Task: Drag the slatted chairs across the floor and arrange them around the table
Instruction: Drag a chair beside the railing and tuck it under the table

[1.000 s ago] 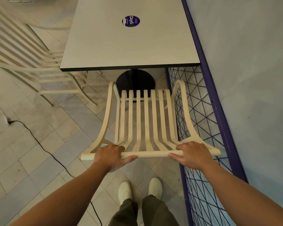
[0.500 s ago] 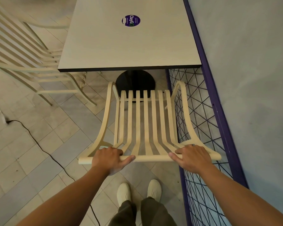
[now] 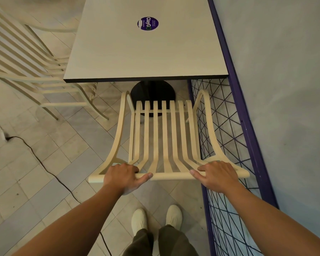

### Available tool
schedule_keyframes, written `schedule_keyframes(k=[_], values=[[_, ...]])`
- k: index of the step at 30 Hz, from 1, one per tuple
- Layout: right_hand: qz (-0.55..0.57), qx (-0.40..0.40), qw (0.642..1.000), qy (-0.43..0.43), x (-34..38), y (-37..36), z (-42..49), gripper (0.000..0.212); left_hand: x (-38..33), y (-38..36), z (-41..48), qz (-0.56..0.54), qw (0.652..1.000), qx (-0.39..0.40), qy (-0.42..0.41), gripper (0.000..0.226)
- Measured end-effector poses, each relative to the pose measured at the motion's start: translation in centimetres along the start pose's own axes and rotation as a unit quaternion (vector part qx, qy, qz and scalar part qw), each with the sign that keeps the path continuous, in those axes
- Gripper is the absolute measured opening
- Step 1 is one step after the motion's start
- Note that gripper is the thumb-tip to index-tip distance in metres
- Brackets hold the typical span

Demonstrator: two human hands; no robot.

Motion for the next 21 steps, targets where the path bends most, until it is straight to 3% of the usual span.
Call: schedule_keyframes(k=[13, 21], values=[[-0.002, 0.001, 1.0, 0.004, -0.3, 0.5, 1.2, 0.106, -0.1, 0.7, 1.0, 0.007, 1.0, -0.001, -0.001, 0.11], [-0.012, 0.01, 1.0, 0.016, -0.4, 0.7, 1.5, 0.106, -0.4, 0.6, 0.8, 0.018, 0.999, 0.028, 0.014, 0.09]])
Point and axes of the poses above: each hand's wrist, its own z-axis towards the middle knuckle, its own y-axis out of the back of the hand, x = y × z, the point moved 6 cm from there along z, towards the middle knuckle, and after that the axes turned 6 degrees about -y, right-handed, at the moved point
